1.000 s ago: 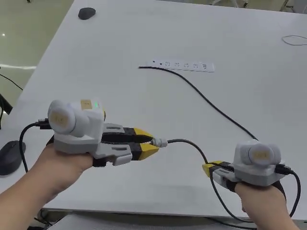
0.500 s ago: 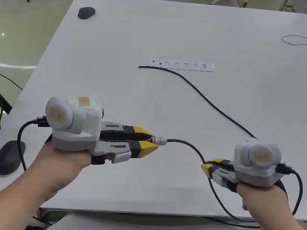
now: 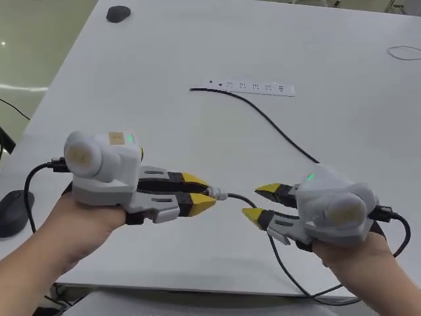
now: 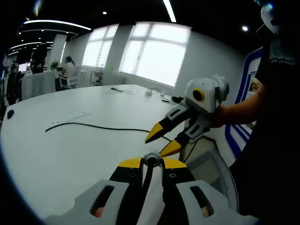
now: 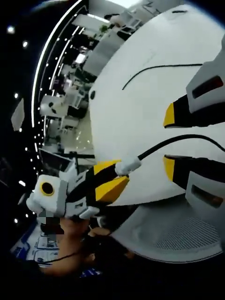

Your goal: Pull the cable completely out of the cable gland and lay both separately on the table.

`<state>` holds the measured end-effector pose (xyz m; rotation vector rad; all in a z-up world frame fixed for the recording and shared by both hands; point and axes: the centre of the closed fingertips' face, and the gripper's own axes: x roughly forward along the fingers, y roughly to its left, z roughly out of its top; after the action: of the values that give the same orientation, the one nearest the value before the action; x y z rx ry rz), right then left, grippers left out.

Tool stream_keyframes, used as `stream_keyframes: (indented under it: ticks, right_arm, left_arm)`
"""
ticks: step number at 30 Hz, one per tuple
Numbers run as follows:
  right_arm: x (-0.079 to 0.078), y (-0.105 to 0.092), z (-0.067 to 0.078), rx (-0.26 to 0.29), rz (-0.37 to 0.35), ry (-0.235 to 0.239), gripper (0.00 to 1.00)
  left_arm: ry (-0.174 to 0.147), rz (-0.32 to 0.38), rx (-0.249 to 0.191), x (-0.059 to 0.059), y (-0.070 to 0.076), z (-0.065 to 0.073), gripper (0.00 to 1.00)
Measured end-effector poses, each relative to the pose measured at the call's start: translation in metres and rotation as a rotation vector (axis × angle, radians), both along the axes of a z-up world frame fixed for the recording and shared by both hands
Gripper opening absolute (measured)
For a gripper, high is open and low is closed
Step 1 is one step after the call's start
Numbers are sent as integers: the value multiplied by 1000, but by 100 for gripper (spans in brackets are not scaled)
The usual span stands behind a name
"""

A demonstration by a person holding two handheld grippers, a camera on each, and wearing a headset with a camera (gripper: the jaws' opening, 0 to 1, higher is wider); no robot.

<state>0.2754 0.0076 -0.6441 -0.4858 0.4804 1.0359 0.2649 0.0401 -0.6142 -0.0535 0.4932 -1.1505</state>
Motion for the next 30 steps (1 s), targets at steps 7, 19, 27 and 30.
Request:
stream_keyframes:
  ticks: [7, 19, 27, 30]
  right_arm:
    - [-2, 18, -2, -45, 72, -54, 8]
    - [1, 18, 1, -18, 61, -53, 2]
    - [5, 9, -8, 8, -6, 22, 1]
    - [7, 3, -12, 20, -44, 57, 0]
  left_arm:
    - [3, 0, -5, -1, -1, 0, 15]
    - [0, 4, -14, 0, -2, 0, 15]
    - [-7, 4, -9, 3, 0, 0, 15]
    - [-8, 8, -15, 4, 0, 2, 15]
